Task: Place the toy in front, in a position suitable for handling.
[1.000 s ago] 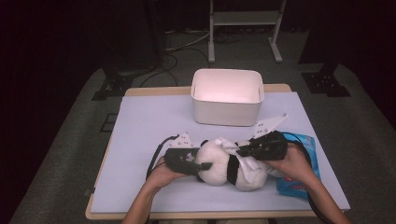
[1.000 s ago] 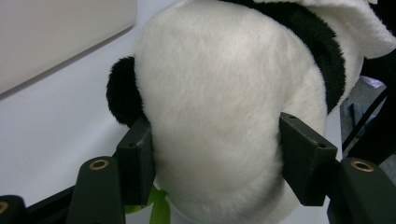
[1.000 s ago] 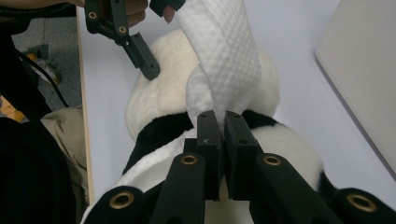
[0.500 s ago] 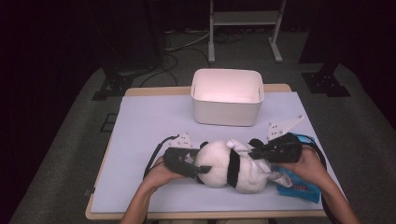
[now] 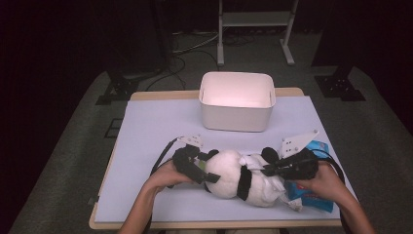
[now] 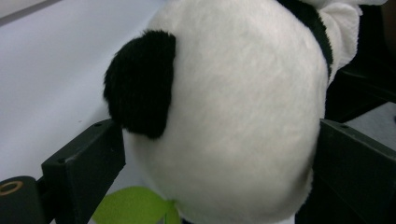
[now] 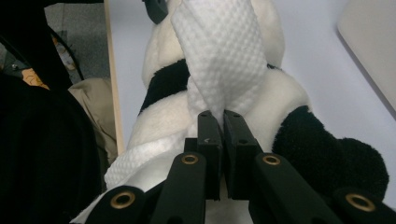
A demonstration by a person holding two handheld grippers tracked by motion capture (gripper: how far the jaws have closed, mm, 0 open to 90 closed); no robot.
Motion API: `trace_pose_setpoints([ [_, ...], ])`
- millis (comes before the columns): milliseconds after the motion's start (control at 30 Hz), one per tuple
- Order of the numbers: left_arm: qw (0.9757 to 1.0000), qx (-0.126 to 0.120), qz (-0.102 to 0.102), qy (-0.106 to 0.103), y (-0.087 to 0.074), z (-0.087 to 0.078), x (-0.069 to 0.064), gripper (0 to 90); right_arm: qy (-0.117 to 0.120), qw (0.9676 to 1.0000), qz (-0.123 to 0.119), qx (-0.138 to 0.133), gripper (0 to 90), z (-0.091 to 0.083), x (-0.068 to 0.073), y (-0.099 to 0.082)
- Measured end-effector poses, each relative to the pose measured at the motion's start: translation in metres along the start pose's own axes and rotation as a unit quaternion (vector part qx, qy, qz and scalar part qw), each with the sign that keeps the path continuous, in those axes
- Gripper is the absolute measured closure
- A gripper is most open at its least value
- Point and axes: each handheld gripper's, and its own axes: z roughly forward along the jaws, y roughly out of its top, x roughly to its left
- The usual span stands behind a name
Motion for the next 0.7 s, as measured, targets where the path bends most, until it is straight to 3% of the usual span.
trace_pose_setpoints([
  [133,0.9990,0.015,-0.005,-0.041,0.006,0.007,0.007,4.5,0.007,1.0000,-0.003,0.002,85.7,0.000,0.001,0.000],
  [233,0.9990,0.017,0.003,-0.042,0.008,0.007,0.007,13.3,0.007,1.0000,-0.004,0.001,85.6,0.000,0.001,0.000],
  [333,0.9992,0.000,0.038,-0.013,0.007,0.002,0.003,27.9,0.002,1.0000,0.000,-0.005,85.4,-0.001,0.000,0.003],
  [367,0.9992,0.000,0.038,-0.013,0.007,0.002,0.003,32.1,0.002,1.0000,0.000,-0.005,85.4,-0.001,0.000,0.003],
  [433,0.9982,-0.019,0.056,0.012,0.008,-0.002,0.000,34.7,-0.005,0.9999,0.000,-0.010,85.5,-0.002,-0.001,0.006],
  [467,0.9957,-0.033,0.078,0.036,0.009,-0.005,-0.002,37.4,-0.012,0.9999,0.001,-0.011,85.5,-0.003,-0.002,0.009],
  [500,0.9957,-0.033,0.078,0.036,0.009,-0.005,-0.002,38.0,-0.012,0.9999,0.001,-0.011,85.5,-0.003,-0.002,0.009],
  [533,0.9918,-0.043,0.101,0.066,0.010,-0.007,-0.006,38.6,-0.022,0.9997,-0.002,-0.013,85.6,-0.004,-0.004,0.013],
  [567,0.9893,-0.044,0.112,0.083,0.012,-0.008,-0.008,38.8,-0.031,0.9995,-0.002,-0.010,85.6,-0.004,-0.005,0.014],
  [700,0.9821,-0.039,0.137,0.124,0.014,-0.009,-0.015,38.3,-0.045,0.9989,0.005,-0.010,85.6,-0.001,-0.012,0.020],
])
